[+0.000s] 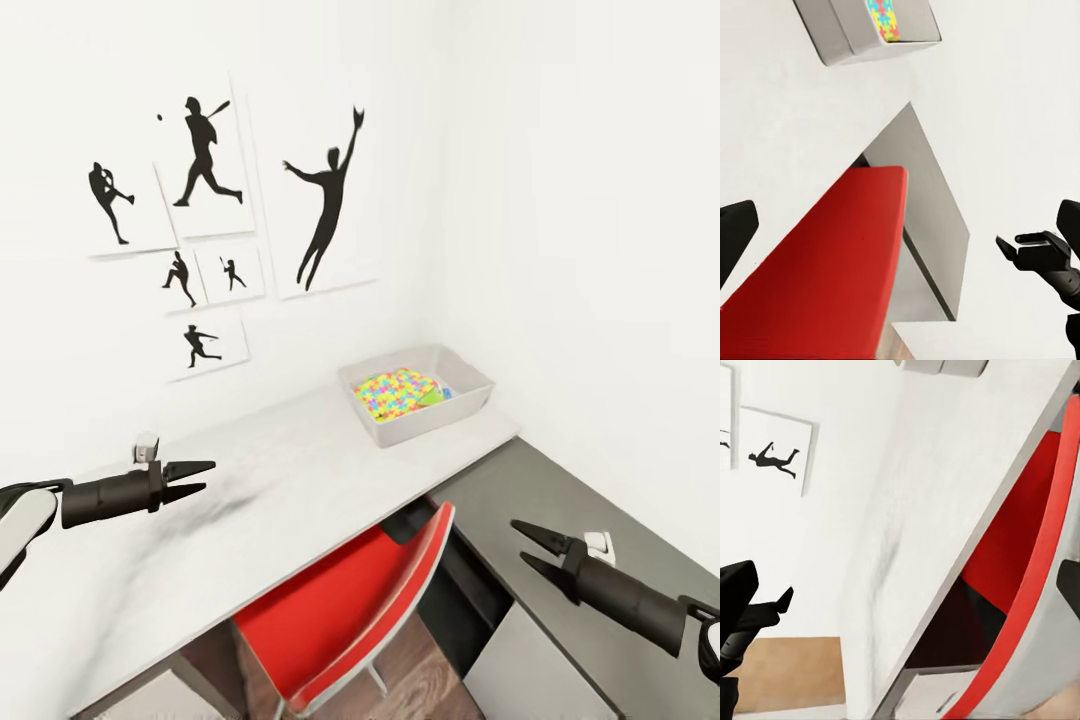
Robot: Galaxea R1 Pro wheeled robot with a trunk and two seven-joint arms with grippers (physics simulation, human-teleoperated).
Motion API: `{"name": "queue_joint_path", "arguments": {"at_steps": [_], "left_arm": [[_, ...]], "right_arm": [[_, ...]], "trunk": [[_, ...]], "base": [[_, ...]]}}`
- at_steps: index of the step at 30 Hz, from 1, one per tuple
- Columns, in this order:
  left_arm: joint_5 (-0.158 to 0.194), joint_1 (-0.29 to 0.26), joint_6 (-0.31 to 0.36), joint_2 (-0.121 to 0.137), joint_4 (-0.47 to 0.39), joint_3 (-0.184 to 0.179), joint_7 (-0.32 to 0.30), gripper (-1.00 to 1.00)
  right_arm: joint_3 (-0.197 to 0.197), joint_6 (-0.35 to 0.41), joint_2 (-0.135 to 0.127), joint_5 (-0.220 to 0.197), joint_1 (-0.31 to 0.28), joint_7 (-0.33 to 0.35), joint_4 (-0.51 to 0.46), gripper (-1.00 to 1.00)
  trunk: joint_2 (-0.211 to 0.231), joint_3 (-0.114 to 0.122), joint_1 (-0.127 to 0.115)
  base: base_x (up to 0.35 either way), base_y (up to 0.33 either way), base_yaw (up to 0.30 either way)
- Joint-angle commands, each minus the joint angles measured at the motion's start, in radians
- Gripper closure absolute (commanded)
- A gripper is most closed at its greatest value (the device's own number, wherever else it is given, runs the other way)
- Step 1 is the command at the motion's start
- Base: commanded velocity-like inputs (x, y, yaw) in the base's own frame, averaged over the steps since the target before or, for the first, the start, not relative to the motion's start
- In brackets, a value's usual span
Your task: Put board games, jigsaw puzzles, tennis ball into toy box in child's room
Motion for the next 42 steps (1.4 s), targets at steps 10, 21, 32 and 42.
{"name": "queue_joint_path", "arguments": {"at_steps": [10, 21, 32, 42], "left_arm": [[-0.002, 0.001, 0.001, 0.001, 0.001, -0.001, -0.006, -1.00], [-0.002, 0.005, 0.001, 0.001, 0.001, 0.000, -0.006, -1.00], [-0.001, 0.006, 0.001, 0.001, 0.001, 0.000, -0.006, -1.00], [-0.002, 0.006, 0.001, 0.002, 0.001, 0.003, -0.006, -1.00]], "right_arm": [[-0.001, 0.003, 0.001, 0.013, -0.001, 0.009, 0.001, -1.00], [0.002, -0.061, 0.001, 0.063, -0.001, 0.009, 0.005, -1.00], [0.005, -0.099, 0.002, 0.161, -0.001, 0.011, 0.007, -1.00], [0.002, -0.103, 0.009, 0.172, -0.001, 0.009, 0.006, -1.00]], "trunk": [[-0.002, 0.013, 0.000], [-0.002, 0.017, 0.000], [-0.002, 0.017, 0.000], [-0.002, 0.017, 0.000]], "base": [[-0.071, 0.012, 0.000], [-0.005, 0.001, 0.000], [0.000, 0.000, 0.000], [-0.039, 0.053, -0.002]]}}
